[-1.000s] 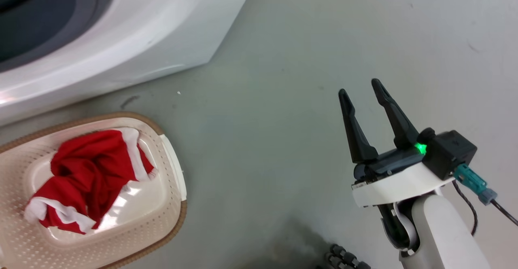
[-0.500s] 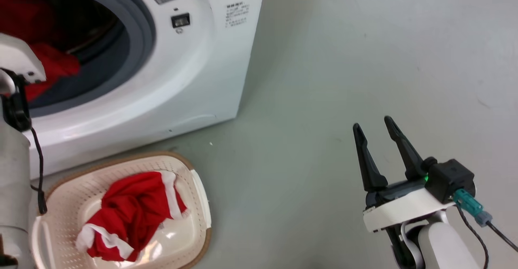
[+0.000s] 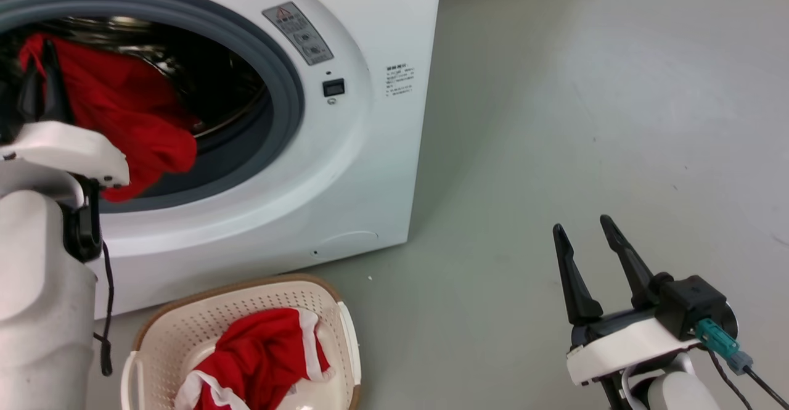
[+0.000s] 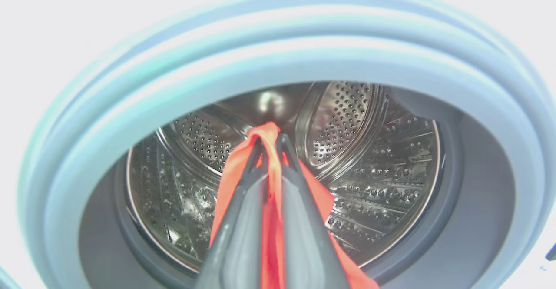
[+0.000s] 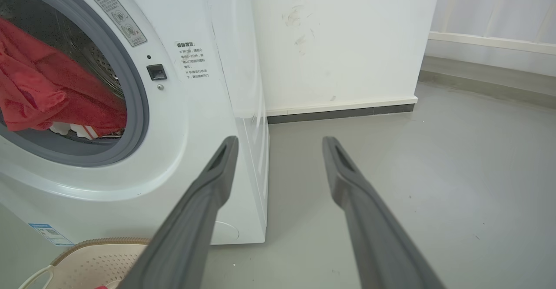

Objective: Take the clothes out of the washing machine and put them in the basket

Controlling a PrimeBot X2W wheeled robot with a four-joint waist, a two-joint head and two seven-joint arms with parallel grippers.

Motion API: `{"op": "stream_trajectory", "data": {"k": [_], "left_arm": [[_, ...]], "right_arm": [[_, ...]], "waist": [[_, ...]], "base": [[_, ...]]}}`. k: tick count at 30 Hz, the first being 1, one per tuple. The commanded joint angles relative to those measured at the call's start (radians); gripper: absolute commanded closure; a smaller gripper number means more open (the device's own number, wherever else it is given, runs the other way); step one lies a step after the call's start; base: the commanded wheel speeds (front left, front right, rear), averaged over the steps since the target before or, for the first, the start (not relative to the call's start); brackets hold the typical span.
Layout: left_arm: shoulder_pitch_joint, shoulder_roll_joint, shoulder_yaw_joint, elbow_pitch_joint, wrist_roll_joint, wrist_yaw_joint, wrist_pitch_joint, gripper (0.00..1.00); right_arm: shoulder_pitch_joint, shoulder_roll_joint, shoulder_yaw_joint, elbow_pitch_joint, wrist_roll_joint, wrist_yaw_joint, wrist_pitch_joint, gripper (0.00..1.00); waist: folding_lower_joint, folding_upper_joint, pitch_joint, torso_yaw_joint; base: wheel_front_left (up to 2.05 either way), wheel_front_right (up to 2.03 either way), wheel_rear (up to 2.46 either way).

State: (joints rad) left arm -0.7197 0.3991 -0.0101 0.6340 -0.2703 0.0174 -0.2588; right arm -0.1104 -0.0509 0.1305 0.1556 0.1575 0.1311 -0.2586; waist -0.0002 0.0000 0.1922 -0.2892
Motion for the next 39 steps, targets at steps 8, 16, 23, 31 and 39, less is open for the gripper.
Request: {"op": "stream_trajectory", "data": {"k": [8, 16, 23, 31, 39], "left_arm": [[0.133, -0.032, 0.0, -0.179, -0.035, -0.016, -0.003, 1.0], [0.212, -0.057, -0.018, -0.388, -0.049, -0.002, 0.027, 1.0], [0.303, -0.083, -0.051, -0.652, -0.03, 0.041, 0.085, 1.0], [0.443, -0.112, -0.078, -0.885, -0.022, 0.095, 0.143, 1.0], [0.631, -0.193, -0.108, -0.86, -0.075, 0.137, 0.134, 1.0]], "right_arm": [[0.064, 0.002, -0.028, -0.037, -0.02, -0.001, 0.03, 0.0], [0.099, 0.001, -0.04, -0.085, -0.036, -0.001, 0.057, 0.0], [0.12, 0.001, -0.043, -0.117, -0.04, -0.001, 0.071, 0.0], [0.129, 0.001, -0.046, -0.137, -0.048, -0.001, 0.083, 0.0], [0.101, 0.001, -0.042, -0.154, -0.055, -0.001, 0.092, 0.0]], "waist": [[0.0002, 0.0, -0.09, 0.063], [0.0002, 0.0, -0.113, 0.114], [0.0002, 0.0, -0.116, 0.162], [0.0002, 0.0, -0.107, 0.208], [0.0002, 0.0, -0.068, 0.226]], "base": [[0.0, 0.0, 0.0], [0.0, 0.0, 0.0], [0.0, 0.0, 0.0], [0.0, 0.0, 0.0], [0.0, 0.0, 0.0]]}}
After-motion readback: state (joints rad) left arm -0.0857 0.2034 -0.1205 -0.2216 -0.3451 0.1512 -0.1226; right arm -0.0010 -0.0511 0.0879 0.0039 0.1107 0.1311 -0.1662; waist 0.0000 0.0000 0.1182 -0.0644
